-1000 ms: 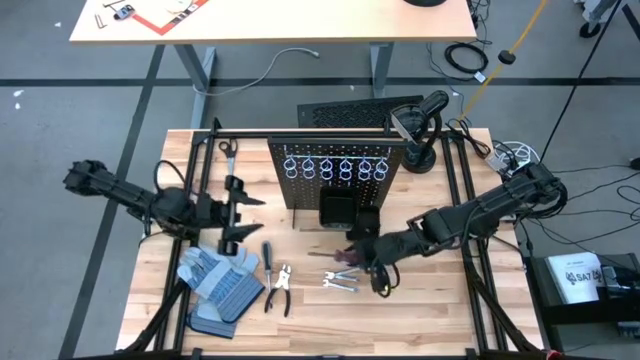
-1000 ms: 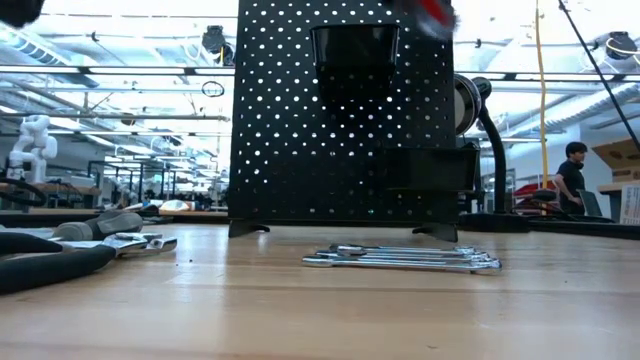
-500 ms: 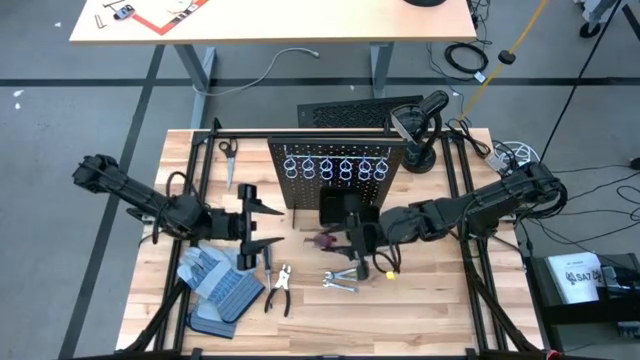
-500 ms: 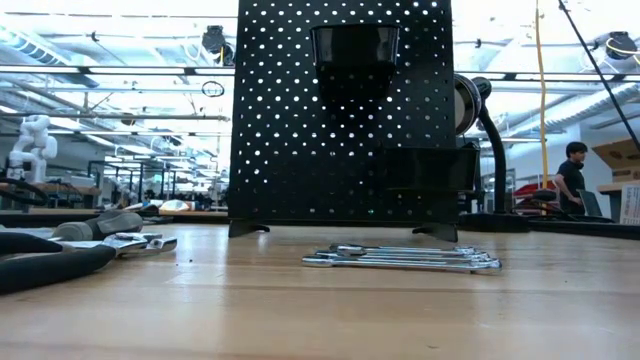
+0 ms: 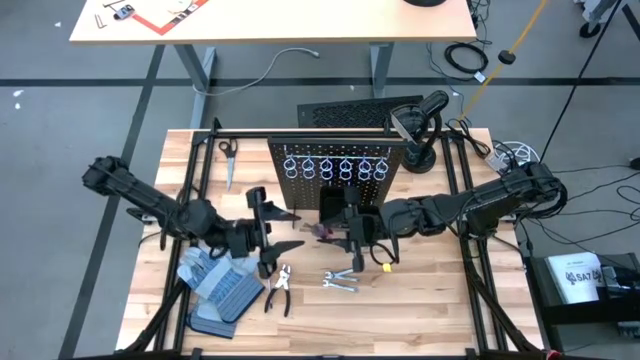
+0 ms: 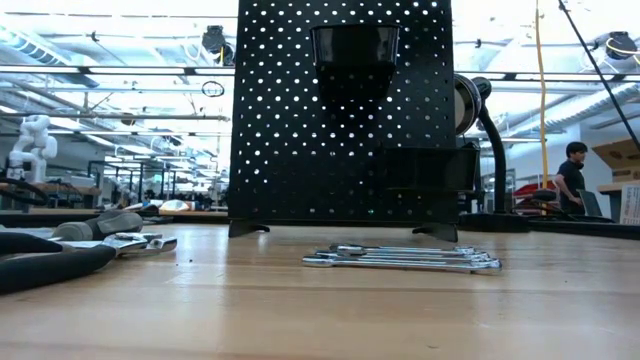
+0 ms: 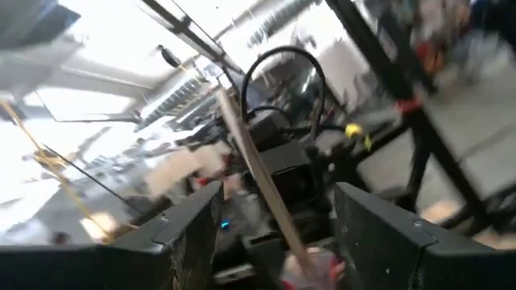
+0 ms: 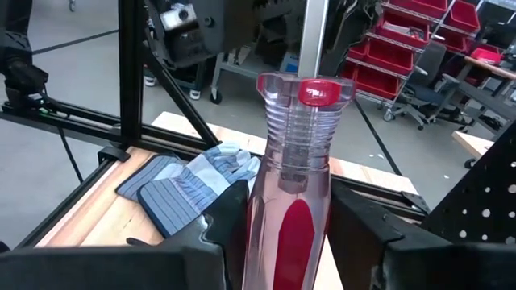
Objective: Hang tools onto peg board
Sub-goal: Hang the red screwdriver on the black peg board
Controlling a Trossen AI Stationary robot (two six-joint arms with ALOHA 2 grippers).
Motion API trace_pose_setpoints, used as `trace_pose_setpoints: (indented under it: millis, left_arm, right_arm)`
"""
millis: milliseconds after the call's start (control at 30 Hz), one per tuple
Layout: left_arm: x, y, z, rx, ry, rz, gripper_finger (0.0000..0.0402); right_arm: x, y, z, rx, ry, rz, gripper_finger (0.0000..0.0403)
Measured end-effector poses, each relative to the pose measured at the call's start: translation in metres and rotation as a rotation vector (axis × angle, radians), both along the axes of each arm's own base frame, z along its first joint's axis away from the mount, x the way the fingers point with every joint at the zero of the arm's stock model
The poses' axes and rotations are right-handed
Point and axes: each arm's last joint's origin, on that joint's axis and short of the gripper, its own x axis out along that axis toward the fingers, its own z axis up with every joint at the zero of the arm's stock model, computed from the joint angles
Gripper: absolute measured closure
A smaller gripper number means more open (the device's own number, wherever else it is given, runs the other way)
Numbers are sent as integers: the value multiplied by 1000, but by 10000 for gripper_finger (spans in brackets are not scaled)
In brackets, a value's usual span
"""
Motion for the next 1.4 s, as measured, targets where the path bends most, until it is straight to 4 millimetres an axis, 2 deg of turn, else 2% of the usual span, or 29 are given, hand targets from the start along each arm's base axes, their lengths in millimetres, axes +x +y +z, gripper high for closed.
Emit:
trace_pose_setpoints:
  millis: [167, 367, 567, 767, 1067, 1233, 1400]
  left_arm:
    - [-6, -14, 19, 244, 53, 115, 155]
    - [-10, -26, 38, 442, 216, 380, 155]
    - [-1, -39, 31, 661, 347, 555, 155]
    - [14, -50, 11, 804, 437, 552, 155]
    - [21, -55, 1, 851, 463, 563, 155]
    - [23, -57, -3, 812, 470, 561, 155]
    - [29, -61, -18, 756, 515, 539, 155]
  right_arm:
    - [0, 0, -2, 2, 17, -1, 275]
    - [-1, -1, -4, 10, 45, -6, 274]
    - [0, -6, -7, 66, 78, -30, 274]
    - [-1, -10, -15, 149, 161, -65, 274]
    - [-3, -9, -21, 329, 245, -24, 273]
    - [-8, -7, -30, 433, 374, -4, 273]
    - [-13, -4, -37, 525, 496, -1, 273]
